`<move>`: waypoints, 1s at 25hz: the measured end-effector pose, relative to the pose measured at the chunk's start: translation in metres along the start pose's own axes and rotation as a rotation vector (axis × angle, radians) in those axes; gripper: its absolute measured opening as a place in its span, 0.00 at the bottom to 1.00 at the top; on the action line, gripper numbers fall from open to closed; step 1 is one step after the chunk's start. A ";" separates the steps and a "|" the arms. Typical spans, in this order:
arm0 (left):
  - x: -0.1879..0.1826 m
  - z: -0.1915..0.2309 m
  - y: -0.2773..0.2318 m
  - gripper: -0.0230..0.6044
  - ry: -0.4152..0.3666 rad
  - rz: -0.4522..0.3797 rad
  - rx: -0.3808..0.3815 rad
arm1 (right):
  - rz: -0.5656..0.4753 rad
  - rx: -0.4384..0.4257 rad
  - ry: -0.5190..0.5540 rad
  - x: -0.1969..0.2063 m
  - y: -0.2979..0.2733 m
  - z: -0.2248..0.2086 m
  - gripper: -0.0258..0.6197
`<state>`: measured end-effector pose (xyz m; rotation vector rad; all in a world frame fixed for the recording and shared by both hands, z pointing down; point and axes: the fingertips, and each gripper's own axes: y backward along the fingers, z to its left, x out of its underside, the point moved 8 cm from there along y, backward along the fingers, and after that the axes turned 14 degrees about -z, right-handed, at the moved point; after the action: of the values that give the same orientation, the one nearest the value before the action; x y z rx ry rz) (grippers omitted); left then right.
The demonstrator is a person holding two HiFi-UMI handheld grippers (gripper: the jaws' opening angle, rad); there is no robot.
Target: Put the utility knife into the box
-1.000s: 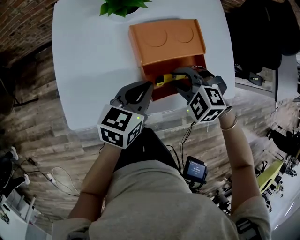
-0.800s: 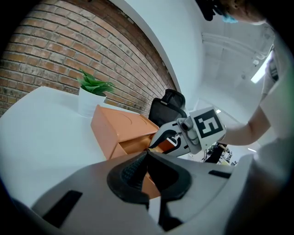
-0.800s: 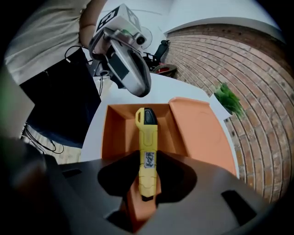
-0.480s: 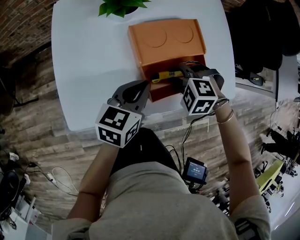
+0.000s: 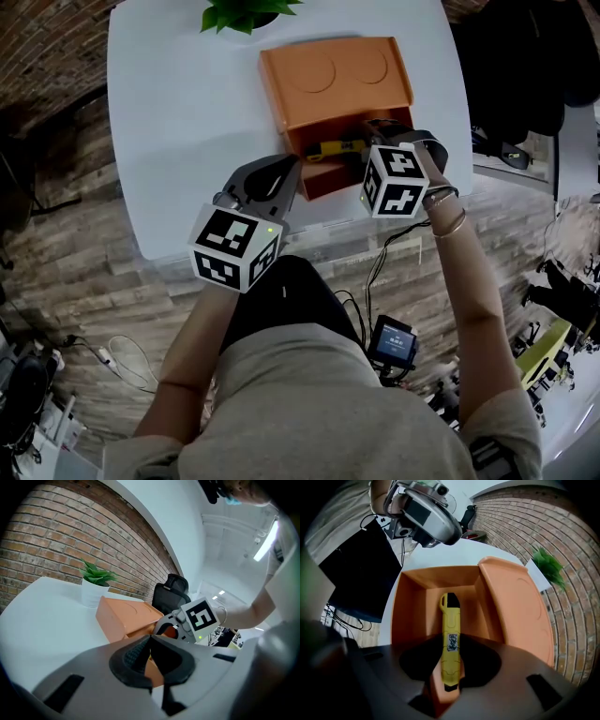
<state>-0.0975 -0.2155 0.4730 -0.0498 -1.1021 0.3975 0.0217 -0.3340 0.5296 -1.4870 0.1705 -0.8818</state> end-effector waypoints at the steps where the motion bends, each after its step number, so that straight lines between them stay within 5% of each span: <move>1: 0.000 -0.001 0.001 0.05 -0.002 0.001 0.003 | 0.004 0.000 -0.010 0.000 0.000 0.000 0.22; 15: -0.008 -0.014 0.009 0.05 -0.063 0.017 0.040 | -0.081 0.136 -0.176 -0.008 0.026 0.002 0.31; 25: -0.021 -0.046 0.013 0.05 -0.151 0.029 0.107 | -0.416 0.438 -0.377 -0.039 0.082 0.018 0.32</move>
<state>-0.0693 -0.2034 0.4314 0.0592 -1.2287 0.4920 0.0386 -0.3090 0.4415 -1.2593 -0.5955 -0.8759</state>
